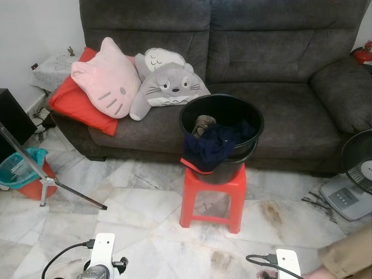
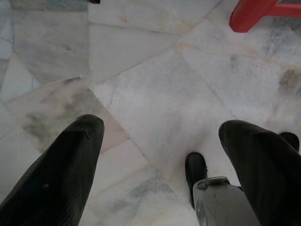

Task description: Hang hanger

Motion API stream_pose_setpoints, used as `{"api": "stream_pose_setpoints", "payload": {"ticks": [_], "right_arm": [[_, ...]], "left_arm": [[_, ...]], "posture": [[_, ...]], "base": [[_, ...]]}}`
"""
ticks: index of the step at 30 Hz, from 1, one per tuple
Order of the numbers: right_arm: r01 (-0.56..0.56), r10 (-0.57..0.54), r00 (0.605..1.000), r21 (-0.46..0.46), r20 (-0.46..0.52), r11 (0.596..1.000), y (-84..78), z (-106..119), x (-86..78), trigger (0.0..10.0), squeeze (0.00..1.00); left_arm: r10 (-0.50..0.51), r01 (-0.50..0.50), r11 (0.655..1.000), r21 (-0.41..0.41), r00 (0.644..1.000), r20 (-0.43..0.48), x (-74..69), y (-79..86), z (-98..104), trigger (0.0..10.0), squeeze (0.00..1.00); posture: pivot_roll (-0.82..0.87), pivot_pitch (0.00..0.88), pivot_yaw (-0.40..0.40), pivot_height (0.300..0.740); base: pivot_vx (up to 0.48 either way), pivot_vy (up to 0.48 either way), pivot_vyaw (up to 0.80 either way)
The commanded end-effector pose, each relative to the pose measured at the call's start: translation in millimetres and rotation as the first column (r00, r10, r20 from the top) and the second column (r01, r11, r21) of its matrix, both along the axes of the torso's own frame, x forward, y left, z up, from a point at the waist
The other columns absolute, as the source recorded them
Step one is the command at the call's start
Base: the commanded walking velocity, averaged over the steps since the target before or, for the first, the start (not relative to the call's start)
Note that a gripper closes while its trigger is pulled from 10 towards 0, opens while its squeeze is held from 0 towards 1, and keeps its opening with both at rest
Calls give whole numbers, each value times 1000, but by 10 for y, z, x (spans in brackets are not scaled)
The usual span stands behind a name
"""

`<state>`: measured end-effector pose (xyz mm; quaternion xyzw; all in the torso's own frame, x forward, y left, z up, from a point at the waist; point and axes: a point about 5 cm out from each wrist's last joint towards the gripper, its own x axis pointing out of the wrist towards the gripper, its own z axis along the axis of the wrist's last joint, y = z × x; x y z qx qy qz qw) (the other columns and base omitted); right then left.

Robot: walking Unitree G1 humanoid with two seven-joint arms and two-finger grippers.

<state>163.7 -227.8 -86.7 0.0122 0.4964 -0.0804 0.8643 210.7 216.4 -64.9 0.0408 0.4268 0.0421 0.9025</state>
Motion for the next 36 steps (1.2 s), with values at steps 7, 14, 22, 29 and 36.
{"api": "stream_pose_setpoints", "payload": {"ticks": [7,14,22,29,36], "right_arm": [[2,-2,1000,12,-7,1000,4,-17,-41,10000,0],[32,-32,999,17,-23,999,-19,-46,-126,10000,0],[93,-93,996,8,-9,996,-67,-44,-154,10000,0],[127,-127,992,4,-13,992,-88,-51,-184,10000,0],[119,-119,993,0,-20,993,-106,-46,-179,10000,0]], "left_arm": [[0,0,1000,19,1000,4,-20,72,8,10000,0],[13,-13,1000,22,1000,5,-101,59,-33,10000,0],[21,-20,1000,22,1000,-21,-227,20,-105,10000,0],[10,-9,1000,25,999,-31,-252,8,-120,10000,0],[8,-7,1000,22,1000,-23,-192,-15,-97,10000,0]], "posture": [[10,0,47,740],[76,0,2,740],[58,0,1,740],[9,0,6,740],[16,0,2,740]], "base": [[0,0,0],[0,0,0],[0,0,0],[0,0,0],[0,0,0]]}}
